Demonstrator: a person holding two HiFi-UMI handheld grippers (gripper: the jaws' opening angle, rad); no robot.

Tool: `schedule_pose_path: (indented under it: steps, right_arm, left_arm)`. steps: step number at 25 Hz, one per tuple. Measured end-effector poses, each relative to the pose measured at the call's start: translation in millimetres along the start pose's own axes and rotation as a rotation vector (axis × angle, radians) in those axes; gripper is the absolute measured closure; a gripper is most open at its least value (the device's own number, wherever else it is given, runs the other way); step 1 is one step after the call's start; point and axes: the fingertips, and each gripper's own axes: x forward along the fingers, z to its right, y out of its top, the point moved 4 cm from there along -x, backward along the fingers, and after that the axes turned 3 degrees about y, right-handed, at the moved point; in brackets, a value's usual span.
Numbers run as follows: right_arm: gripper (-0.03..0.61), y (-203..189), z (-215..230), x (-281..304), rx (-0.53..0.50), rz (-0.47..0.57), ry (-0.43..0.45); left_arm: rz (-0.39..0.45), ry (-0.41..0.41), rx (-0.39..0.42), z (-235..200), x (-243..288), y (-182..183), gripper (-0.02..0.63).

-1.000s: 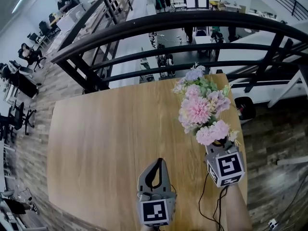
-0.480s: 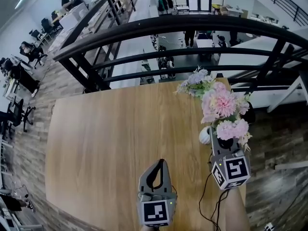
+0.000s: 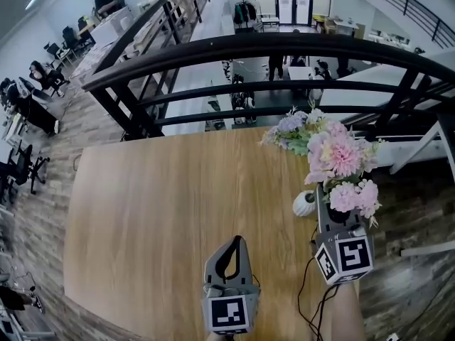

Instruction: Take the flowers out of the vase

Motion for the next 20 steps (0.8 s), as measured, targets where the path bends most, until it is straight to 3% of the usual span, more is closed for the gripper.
schedule_pose_path:
  steps: [20]
  right_arm:
    - [0.546, 78.9, -12.5, -41.1, -0.032, 0.11, -0.057]
  left_arm:
    - [0.099, -0.018, -0.02, -10.9, -36.9, 36.2, 0.578]
